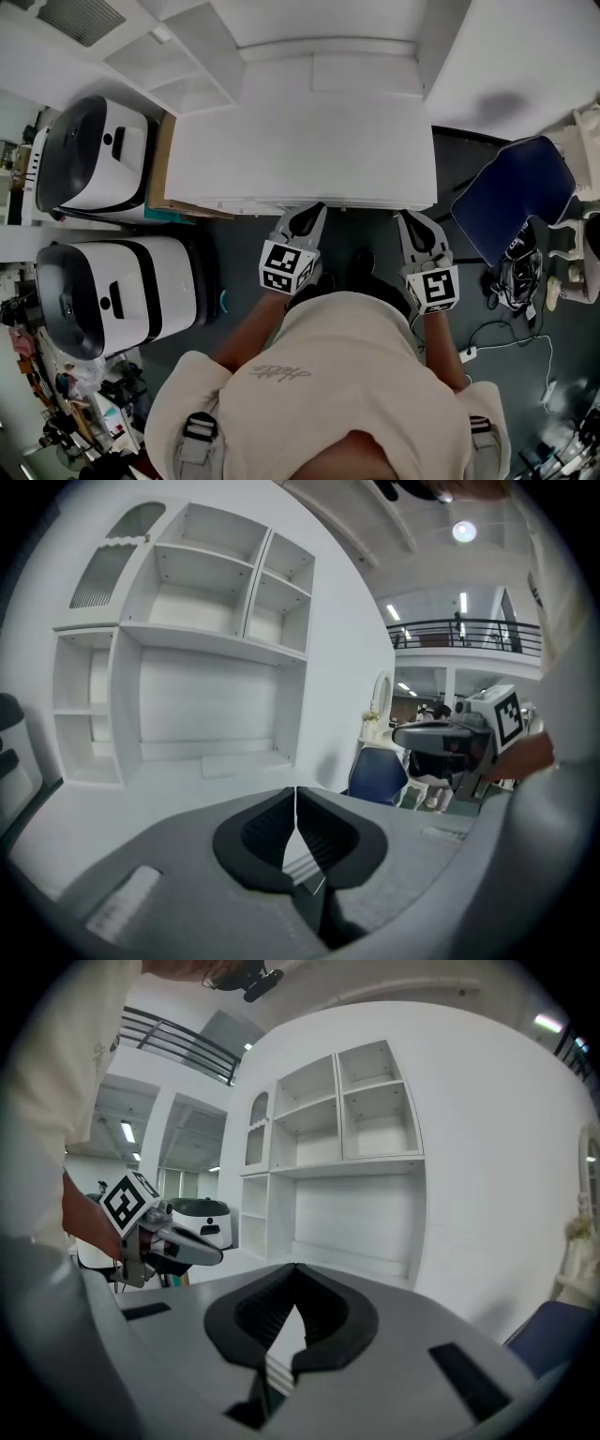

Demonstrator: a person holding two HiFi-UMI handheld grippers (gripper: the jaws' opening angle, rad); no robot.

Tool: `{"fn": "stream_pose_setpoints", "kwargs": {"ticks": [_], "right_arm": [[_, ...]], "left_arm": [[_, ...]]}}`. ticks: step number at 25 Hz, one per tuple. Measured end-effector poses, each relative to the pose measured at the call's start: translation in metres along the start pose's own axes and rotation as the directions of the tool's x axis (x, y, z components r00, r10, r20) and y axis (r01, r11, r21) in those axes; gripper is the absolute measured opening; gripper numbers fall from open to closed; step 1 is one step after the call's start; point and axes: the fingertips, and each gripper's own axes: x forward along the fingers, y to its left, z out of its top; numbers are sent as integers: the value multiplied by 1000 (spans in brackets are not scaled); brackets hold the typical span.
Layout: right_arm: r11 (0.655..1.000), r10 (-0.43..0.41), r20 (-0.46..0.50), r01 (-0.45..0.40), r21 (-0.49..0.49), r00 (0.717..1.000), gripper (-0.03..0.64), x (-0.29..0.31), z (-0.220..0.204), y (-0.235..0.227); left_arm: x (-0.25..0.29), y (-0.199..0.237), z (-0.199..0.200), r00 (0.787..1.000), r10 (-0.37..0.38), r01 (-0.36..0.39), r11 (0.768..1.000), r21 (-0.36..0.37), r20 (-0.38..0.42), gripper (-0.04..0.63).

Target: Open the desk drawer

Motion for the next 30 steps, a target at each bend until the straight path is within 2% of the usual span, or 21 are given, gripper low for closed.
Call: {"fn": "stream_pose_setpoints", "kwargs": {"ticks": [7, 13, 16, 23, 30], "right_arm": [[993, 120, 6, -120, 3, 993, 2, 28, -11, -35], [978, 206, 24, -206, 9, 978, 2, 47, -12, -47], [973, 230, 35, -231, 6, 973, 2, 51, -9, -52], [973, 221, 54, -224, 51, 974, 2, 57, -10, -61], [975, 211, 24, -212, 59, 977, 2, 55, -24, -63]], "left_arm": [[25, 11, 13, 992, 129, -129, 991, -25, -2, 18], [31, 13, 18, 980, 200, -200, 978, -55, -14, 18], [34, 8, 16, 979, 200, -202, 977, -69, -28, 18], [41, 16, 17, 979, 201, -203, 976, -83, -41, 20], [63, 16, -13, 986, 132, -146, 976, -161, -98, 23]]}}
